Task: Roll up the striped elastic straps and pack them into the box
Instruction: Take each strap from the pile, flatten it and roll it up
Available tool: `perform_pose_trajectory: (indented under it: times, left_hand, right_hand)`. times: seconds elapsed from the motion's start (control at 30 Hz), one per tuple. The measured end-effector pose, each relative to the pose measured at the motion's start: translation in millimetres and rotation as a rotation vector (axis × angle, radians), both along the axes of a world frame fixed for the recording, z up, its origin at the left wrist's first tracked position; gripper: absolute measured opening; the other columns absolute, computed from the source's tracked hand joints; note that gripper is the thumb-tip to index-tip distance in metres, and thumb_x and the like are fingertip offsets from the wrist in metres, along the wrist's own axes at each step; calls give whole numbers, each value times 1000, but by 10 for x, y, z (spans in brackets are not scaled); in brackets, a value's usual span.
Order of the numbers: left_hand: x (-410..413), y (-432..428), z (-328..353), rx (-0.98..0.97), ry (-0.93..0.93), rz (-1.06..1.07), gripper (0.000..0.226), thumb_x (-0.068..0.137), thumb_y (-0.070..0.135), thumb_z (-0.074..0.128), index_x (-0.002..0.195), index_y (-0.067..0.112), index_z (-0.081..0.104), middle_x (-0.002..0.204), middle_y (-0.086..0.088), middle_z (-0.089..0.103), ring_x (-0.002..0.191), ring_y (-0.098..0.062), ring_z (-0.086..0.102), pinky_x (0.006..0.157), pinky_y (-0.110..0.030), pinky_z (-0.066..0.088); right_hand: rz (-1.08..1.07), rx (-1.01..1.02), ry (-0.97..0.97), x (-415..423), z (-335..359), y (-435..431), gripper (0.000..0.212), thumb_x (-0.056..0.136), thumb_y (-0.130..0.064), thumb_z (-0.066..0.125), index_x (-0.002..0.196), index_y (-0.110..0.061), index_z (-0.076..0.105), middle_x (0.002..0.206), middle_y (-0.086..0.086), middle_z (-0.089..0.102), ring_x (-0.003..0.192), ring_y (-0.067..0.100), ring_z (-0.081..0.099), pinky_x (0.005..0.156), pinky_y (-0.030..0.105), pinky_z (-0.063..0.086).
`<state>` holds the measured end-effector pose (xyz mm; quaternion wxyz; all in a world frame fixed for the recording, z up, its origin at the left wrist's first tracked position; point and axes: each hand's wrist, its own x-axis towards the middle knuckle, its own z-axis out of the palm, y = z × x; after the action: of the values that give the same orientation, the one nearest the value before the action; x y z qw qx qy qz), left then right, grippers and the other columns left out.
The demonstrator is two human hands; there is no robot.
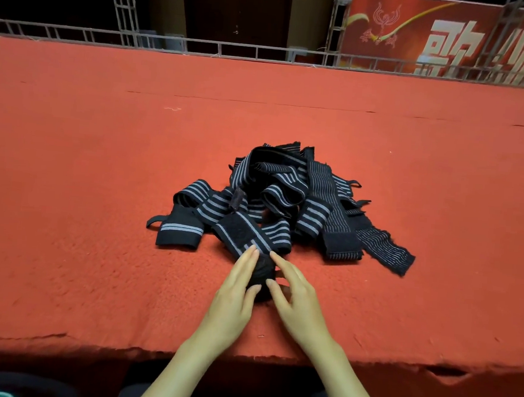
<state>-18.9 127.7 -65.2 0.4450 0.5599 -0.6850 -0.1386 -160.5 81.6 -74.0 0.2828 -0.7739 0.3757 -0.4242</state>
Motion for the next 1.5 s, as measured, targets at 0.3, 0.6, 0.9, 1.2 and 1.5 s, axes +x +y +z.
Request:
perform_pose_trajectory:
  times: [0.3, 0.6, 0.9, 1.2, 1.5]
  left_hand:
    - [55, -31, 101, 10, 215, -51, 51, 82, -6, 61, 121, 27, 57, 129, 18, 52, 123, 7, 45, 105, -17, 36]
    - [4, -14, -14, 0, 139, 52, 46, 86, 16, 60, 126, 36, 50, 117, 8, 40, 116, 5, 38, 100, -5, 26]
    - [152, 124, 7, 71, 536, 83, 48, 82, -2, 66, 114, 30, 48, 115, 10, 60, 112, -5, 56, 90, -14, 45]
    - [1030, 246, 233, 26, 544, 386, 40, 86, 12, 66, 124, 22, 58, 110, 4, 59, 94, 1, 59, 81, -7, 43]
    - [1689, 142, 198, 165, 444, 617, 19, 85, 20, 68, 103, 18, 63, 93, -3, 67, 85, -20, 64, 83, -36, 51]
  right_hand:
    - [-135, -128, 0, 19, -122, 108, 43, 92, -30, 48, 135, -33, 41, 130, -16, 50, 119, -5, 47, 99, 7, 33]
    - [-125, -138, -12, 35, -83, 118, 34, 91, -28, 47, 124, -36, 48, 124, -19, 52, 116, 1, 53, 95, 19, 46]
    - [-65, -138, -34, 173, 40, 163, 35, 91, -29, 50, 126, -35, 50, 124, -31, 48, 111, 1, 56, 89, 26, 52]
    - [52, 199, -133, 1264, 405, 111, 38, 89, -15, 65, 122, -18, 48, 109, -8, 61, 86, 1, 62, 75, 10, 48]
    - [79, 449, 57, 1974, 390, -36, 34, 90, -25, 63, 117, -14, 46, 96, -3, 58, 87, 18, 63, 85, 32, 49]
